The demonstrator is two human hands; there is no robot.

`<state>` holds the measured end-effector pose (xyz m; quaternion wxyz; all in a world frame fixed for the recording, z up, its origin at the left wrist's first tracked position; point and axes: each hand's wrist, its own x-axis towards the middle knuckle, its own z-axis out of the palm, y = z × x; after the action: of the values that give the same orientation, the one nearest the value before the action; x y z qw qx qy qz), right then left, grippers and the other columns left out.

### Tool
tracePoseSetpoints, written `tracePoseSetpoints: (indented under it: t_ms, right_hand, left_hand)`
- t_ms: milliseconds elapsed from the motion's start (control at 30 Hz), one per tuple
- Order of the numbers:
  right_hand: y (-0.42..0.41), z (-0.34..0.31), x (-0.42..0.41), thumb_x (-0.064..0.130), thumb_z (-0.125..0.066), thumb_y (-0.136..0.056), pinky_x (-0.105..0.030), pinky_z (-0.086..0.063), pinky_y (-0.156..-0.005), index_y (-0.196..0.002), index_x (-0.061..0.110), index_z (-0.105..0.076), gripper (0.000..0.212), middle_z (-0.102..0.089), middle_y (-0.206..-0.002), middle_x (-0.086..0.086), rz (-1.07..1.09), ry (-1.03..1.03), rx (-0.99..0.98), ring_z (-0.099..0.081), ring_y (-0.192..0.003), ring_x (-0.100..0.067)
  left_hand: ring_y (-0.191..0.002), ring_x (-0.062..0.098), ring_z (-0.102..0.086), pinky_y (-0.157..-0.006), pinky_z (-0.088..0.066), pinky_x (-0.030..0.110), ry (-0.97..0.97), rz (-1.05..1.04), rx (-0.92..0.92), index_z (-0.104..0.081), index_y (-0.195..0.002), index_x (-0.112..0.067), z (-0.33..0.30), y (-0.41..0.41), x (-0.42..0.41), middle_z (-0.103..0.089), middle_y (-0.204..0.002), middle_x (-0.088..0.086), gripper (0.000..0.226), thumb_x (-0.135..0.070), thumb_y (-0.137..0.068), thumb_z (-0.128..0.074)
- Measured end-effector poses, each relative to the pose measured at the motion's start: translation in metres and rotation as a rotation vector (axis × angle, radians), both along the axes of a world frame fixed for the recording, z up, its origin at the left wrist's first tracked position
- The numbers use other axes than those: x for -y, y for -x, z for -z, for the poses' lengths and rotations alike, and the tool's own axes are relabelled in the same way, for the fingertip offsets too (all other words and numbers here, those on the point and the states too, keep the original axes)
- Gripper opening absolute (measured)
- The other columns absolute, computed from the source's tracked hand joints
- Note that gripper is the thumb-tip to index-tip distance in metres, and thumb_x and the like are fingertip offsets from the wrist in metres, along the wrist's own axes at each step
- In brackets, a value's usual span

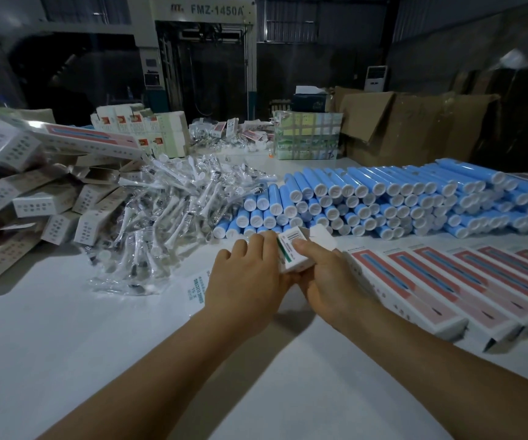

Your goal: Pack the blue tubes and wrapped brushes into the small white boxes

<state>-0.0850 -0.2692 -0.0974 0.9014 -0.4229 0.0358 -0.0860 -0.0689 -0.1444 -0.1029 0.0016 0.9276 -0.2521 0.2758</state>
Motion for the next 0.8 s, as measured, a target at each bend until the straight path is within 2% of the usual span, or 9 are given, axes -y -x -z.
tracePoseSetpoints:
  t_ms: [67, 167, 267, 333, 433, 500, 567, 700, 800]
  right_hand:
    - [0.001, 0.002, 0.003, 0.002, -0.057, -0.088, -0.026, -0.055, -0.059, -0.097, 0.009, -0.066, 0.015, -0.072, -0.086, -0.010, 0.150, 0.303, 0.033, -0.071, -0.079, -0.019]
    - [0.004, 0.006, 0.007, 0.010, -0.051, -0.093, -0.010, -0.048, -0.055, -0.092, 0.034, -0.061, 0.026, -0.065, -0.081, 0.013, 0.345, 1.030, 0.131, -0.064, -0.076, 0.005]
    - [0.005, 0.010, 0.005, 0.022, -0.042, -0.099, -0.013, -0.049, -0.061, -0.129, 0.020, -0.050, 0.031, -0.061, -0.089, 0.008, 0.413, 1.383, 0.197, -0.061, -0.078, -0.001]
    - [0.006, 0.013, 0.004, 0.033, -0.040, -0.100, -0.026, -0.054, -0.075, -0.142, 0.016, -0.035, 0.047, -0.063, -0.105, 0.000, 0.354, 1.478, 0.176, -0.061, -0.090, -0.009]
    - [0.008, 0.013, 0.001, 0.044, -0.037, -0.099, -0.028, -0.052, -0.086, -0.143, 0.017, -0.037, 0.052, -0.063, -0.111, 0.003, 0.224, 1.310, 0.094, -0.061, -0.098, -0.009]
    - [0.006, 0.005, 0.000, 0.037, -0.037, -0.101, -0.035, -0.053, -0.085, -0.119, 0.010, -0.058, 0.039, -0.069, -0.100, -0.007, 0.123, 0.848, 0.003, -0.066, -0.089, -0.015]
    - [0.006, -0.003, 0.002, 0.026, -0.039, -0.101, -0.038, -0.054, -0.083, -0.103, 0.015, -0.066, 0.029, -0.071, -0.094, -0.011, 0.021, 0.458, -0.038, -0.068, -0.084, -0.018]
    - [0.005, -0.006, 0.004, 0.014, -0.040, -0.100, -0.047, -0.050, -0.095, -0.125, 0.010, -0.057, 0.030, -0.067, -0.107, -0.015, 0.053, 0.444, -0.022, -0.063, -0.103, -0.028]
    - [0.006, -0.008, 0.006, 0.008, -0.037, -0.100, -0.041, -0.054, -0.085, -0.125, 0.005, -0.054, 0.030, -0.069, -0.098, -0.011, 0.024, 0.326, -0.001, -0.066, -0.094, -0.023]
  left_hand:
    - [-0.112, 0.023, -0.047, -0.085, -0.037, 0.033, 0.002, 0.002, 0.003, -0.024, -0.142, -0.012, -0.001, 0.002, 0.000, -0.044, -0.134, 0.003, 0.079, -0.064, -0.084, -0.009]
    - [-0.113, 0.024, -0.046, -0.086, -0.036, 0.035, -0.028, 0.010, 0.004, -0.020, -0.146, -0.011, 0.001, 0.005, 0.001, -0.042, -0.138, 0.005, 0.083, -0.064, -0.084, -0.005]
    - [-0.110, 0.024, -0.047, -0.084, -0.035, 0.034, -0.054, 0.010, 0.017, -0.020, -0.145, -0.009, 0.001, 0.005, -0.001, -0.043, -0.134, 0.005, 0.082, -0.059, -0.084, -0.001]
    - [-0.108, 0.022, -0.045, -0.083, -0.034, 0.034, -0.092, 0.015, 0.023, -0.018, -0.145, -0.009, 0.002, 0.006, -0.003, -0.043, -0.131, 0.004, 0.078, -0.054, -0.084, 0.001]
    - [-0.108, 0.024, -0.044, -0.084, -0.034, 0.035, -0.141, 0.009, 0.019, -0.016, -0.145, -0.009, 0.005, 0.005, -0.005, -0.042, -0.130, 0.004, 0.076, -0.056, -0.087, 0.000]
    - [-0.107, 0.024, -0.045, -0.083, -0.035, 0.035, -0.128, -0.015, 0.026, -0.018, -0.144, -0.009, 0.003, 0.004, -0.006, -0.044, -0.129, 0.005, 0.075, -0.058, -0.090, -0.007]
    - [-0.106, 0.024, -0.046, -0.082, -0.035, 0.034, -0.102, -0.036, 0.033, -0.021, -0.143, -0.009, 0.001, 0.004, -0.006, -0.044, -0.130, 0.005, 0.075, -0.059, -0.089, -0.010]
    - [-0.106, 0.026, -0.051, -0.081, -0.039, 0.035, -0.054, -0.031, 0.021, -0.030, -0.143, -0.007, -0.002, 0.003, -0.008, -0.050, -0.129, 0.009, 0.076, -0.060, -0.089, -0.021]
    - [-0.100, 0.029, -0.055, -0.078, -0.043, 0.038, -0.018, -0.021, 0.025, -0.040, -0.138, -0.005, -0.004, 0.004, -0.008, -0.056, -0.122, 0.012, 0.076, -0.059, -0.087, -0.030]
